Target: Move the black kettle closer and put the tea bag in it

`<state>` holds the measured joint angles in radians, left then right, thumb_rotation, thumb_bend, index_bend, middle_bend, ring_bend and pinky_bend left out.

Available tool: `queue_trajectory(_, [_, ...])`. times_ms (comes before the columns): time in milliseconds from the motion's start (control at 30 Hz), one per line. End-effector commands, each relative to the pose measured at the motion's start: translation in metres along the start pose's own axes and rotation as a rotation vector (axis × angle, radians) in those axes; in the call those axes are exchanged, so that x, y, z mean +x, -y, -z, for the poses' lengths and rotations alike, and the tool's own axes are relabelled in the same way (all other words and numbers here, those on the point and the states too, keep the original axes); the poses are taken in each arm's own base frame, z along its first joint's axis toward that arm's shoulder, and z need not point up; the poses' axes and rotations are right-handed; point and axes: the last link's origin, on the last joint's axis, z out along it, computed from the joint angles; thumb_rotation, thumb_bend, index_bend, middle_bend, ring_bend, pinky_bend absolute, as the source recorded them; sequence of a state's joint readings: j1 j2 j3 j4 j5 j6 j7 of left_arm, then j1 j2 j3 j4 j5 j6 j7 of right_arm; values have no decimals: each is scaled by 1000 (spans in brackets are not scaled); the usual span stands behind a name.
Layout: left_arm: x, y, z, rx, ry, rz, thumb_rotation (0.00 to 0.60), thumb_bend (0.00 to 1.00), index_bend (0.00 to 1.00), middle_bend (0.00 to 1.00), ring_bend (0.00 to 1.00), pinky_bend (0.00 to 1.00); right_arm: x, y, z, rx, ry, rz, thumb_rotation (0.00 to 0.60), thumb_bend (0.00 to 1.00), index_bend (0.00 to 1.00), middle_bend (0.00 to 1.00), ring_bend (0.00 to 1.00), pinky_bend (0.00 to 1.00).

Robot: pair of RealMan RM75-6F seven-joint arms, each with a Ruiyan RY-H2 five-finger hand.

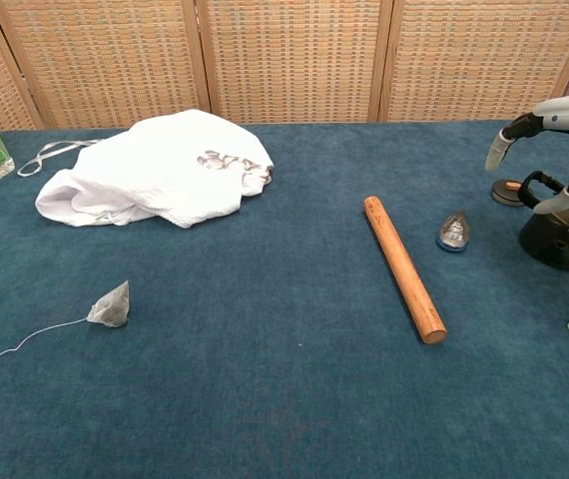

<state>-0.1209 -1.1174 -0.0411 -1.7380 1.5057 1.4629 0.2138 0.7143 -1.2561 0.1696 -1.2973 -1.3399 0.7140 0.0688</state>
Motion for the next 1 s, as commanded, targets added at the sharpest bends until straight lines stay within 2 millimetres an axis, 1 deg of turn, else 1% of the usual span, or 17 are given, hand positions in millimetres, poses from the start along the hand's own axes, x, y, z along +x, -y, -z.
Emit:
queue_trajectory(33, [0, 0, 0, -1, 1, -1, 600, 470, 179, 25, 18, 0, -1, -2, -2, -7, 10, -1, 600, 367, 325, 305, 93, 144])
queue_trajectory(533, [-4, 2, 0, 4, 13, 9, 600, 470, 178, 25, 17, 0, -4, -12, -18, -56, 85, 47, 600, 366, 343, 319, 93, 144])
queue_trajectory(700, [-5, 4, -1, 9, 16, 9, 600, 470, 178, 25, 17, 0, -5, -13, -23, -65, 100, 82, 600, 367, 368, 341, 93, 144])
queue_trajectory(1000, [-6, 5, -1, 13, 19, 12, 600, 470, 178, 25, 17, 0, -1, -15, -26, -76, 105, 119, 600, 374, 413, 387, 93, 143])
